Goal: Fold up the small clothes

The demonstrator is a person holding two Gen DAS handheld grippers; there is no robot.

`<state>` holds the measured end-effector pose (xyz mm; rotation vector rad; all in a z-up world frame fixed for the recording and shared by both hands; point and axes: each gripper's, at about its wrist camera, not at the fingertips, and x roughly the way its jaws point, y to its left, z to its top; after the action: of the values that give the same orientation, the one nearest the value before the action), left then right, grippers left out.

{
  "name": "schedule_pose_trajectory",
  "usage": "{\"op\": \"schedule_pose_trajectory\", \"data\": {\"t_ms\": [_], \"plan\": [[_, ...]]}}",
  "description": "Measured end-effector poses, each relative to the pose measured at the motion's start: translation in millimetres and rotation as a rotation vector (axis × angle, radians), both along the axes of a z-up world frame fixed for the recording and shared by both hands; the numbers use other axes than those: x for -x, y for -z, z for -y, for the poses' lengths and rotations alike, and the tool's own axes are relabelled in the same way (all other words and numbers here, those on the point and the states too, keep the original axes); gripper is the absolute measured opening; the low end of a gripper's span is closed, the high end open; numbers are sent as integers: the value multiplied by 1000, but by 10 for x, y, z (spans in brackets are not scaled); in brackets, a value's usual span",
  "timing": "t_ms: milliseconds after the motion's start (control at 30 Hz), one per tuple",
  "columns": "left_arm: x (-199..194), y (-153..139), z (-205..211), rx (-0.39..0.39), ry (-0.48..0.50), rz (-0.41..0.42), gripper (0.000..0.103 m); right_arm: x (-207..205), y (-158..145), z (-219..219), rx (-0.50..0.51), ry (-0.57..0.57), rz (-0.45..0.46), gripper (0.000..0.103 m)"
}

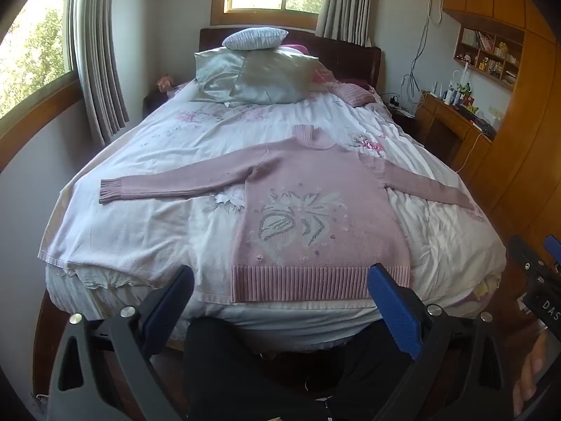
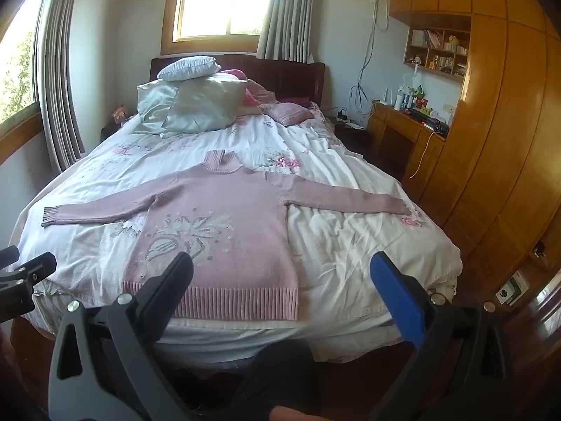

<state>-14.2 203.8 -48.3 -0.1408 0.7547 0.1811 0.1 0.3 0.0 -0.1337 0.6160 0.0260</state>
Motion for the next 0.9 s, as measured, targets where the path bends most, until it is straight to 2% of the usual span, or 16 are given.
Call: {"op": "schedule_pose_trajectory", "data": {"t_ms": [500,900], "plan": [[5,-4,-6,0,0,3,99,35,-80,-50,-3,9,12,101],[0,-14,-22,-5,-8,6,99,-7,2,-9,-9,-2,5,101]]}}
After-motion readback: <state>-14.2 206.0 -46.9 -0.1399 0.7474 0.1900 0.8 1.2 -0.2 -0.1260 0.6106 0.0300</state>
